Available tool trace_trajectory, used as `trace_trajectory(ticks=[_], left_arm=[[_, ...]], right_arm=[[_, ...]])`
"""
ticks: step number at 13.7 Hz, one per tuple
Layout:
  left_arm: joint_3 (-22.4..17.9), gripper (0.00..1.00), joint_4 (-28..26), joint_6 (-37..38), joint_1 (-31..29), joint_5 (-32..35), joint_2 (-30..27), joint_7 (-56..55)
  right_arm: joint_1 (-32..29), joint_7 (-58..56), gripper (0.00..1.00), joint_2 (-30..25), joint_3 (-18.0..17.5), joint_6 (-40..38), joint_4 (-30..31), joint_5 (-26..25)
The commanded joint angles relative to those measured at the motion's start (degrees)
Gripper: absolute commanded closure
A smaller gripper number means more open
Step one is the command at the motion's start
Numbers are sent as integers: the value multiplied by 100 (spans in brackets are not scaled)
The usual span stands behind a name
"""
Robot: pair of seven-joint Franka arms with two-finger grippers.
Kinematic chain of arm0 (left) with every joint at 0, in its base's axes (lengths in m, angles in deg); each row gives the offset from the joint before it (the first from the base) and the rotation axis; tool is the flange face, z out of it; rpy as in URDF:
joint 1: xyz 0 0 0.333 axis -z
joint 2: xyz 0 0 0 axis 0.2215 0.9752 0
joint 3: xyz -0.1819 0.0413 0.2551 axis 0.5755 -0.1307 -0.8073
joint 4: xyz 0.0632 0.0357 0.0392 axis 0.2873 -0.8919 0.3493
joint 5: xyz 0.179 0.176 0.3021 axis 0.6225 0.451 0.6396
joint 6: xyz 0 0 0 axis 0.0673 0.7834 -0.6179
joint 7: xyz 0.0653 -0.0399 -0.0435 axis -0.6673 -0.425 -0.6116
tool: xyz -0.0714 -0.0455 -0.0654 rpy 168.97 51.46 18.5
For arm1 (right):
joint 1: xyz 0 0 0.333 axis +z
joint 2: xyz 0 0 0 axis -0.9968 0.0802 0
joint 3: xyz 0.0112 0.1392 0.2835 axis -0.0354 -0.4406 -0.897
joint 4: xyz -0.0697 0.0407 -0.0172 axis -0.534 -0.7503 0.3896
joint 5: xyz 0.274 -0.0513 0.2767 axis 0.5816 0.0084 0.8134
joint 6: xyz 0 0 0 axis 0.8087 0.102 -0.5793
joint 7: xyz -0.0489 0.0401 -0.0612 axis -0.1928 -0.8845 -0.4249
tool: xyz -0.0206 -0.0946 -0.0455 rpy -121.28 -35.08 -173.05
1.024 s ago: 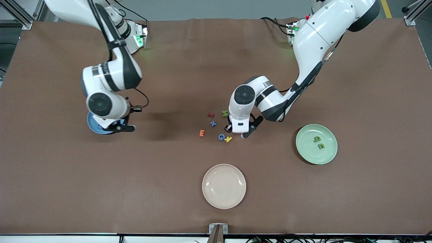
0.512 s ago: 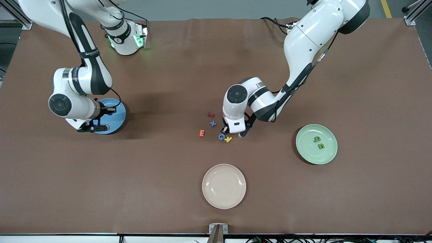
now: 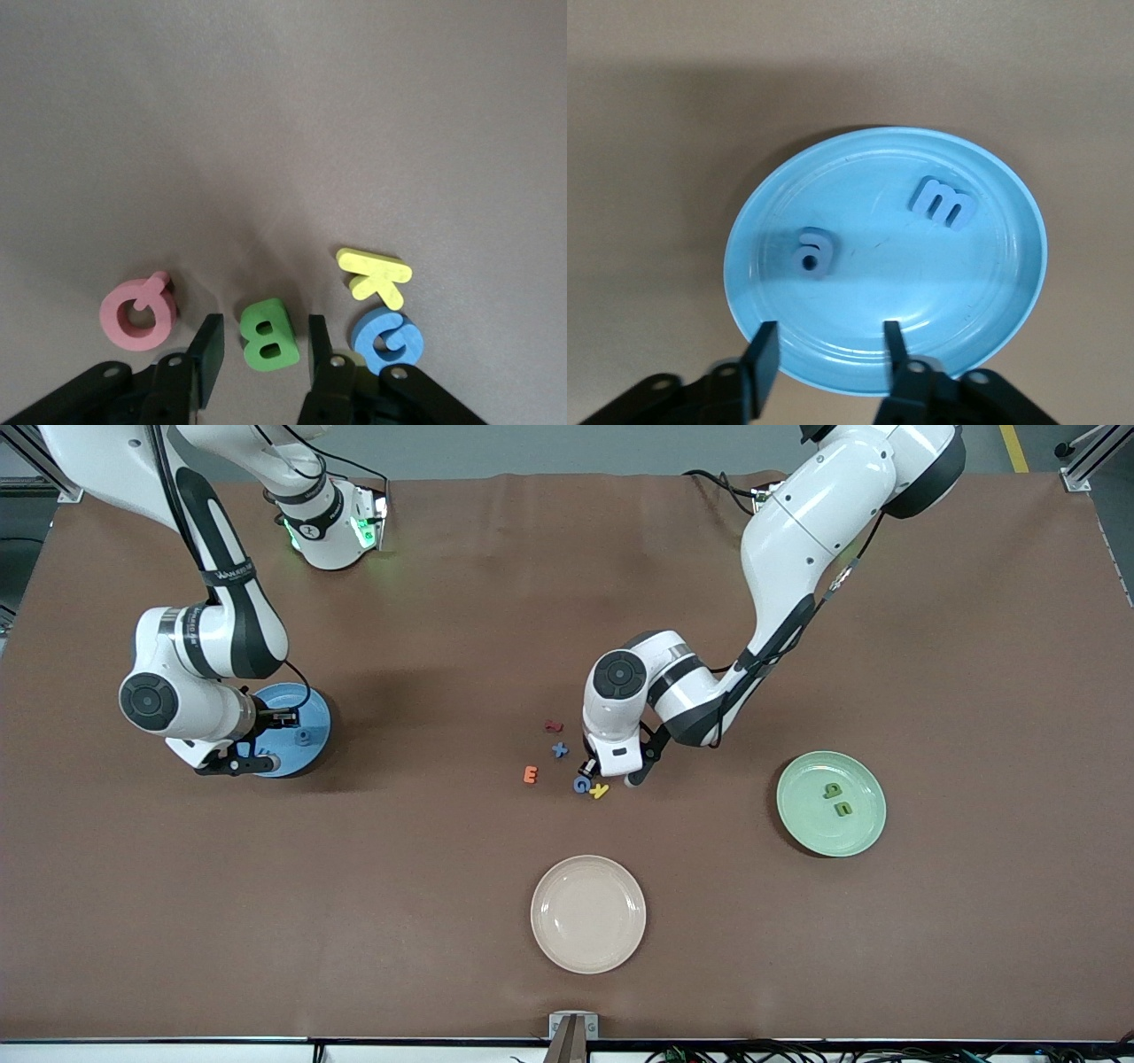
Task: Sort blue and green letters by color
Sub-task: 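Place the green B on the green plate while the right gripper reaches the blue x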
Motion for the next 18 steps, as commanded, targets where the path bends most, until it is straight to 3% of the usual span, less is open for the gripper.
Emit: trace_trajectory(ticks=[1,3,5,9,13,18], left_arm=[[-53,63,124,-80,83,114,120,-69],[-53,77,124,-80,83,123,129,-60],[-53,98,124,-80,74,149,77,-43],[-45,100,115,287,-84,430,-335,-8],[8,100,-112,939,-602,422,-872,921],[244,100,-1122,896,-2023,413,-1636,2774]], right_arm=[[-152,-26,0,-32,-111,37,5,-66],[-109,44,0,-49,-120,-24,-21,-31],[-21,149,0,-67,-146,-94,-91,39],[646,1150,0,-58,-190,-331,-521,557],[1410,2362,0,169,-190,-341,-1074,900],[2412,4242,0,933,-190,-332,-2102,1068]])
